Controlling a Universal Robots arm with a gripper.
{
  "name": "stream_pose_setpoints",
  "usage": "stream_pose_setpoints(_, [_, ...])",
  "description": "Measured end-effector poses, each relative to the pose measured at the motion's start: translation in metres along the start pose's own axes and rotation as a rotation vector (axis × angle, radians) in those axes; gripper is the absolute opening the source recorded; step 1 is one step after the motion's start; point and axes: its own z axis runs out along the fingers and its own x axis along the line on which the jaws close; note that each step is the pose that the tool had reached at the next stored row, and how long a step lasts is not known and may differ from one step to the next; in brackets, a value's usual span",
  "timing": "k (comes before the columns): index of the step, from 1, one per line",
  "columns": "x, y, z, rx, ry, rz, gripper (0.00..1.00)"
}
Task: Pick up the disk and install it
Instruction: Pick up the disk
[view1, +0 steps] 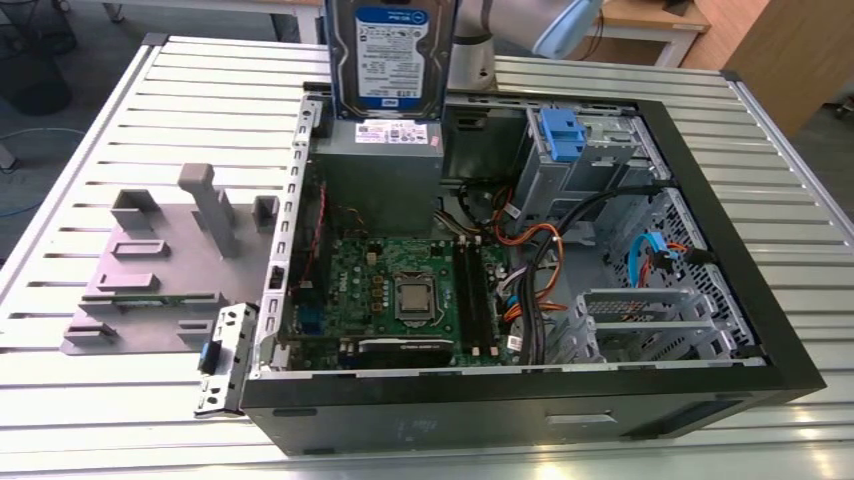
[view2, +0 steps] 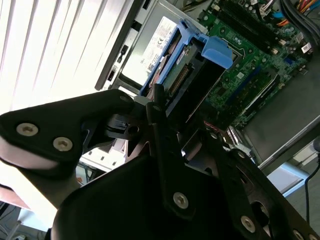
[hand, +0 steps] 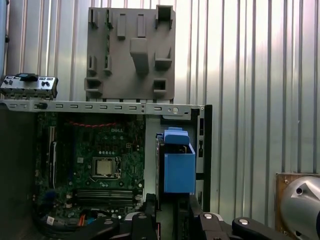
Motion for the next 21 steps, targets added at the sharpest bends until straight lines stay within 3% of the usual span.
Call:
stream_pose_setpoints(10, [0.0004, -0.0252, -0.0007, -0.0009, -0.0001, 0.000, 0.35])
stream_pose_setpoints(21, [0.0006, -0.0371, -0.0011, -0.0009, 0.0000, 0.000, 0.35])
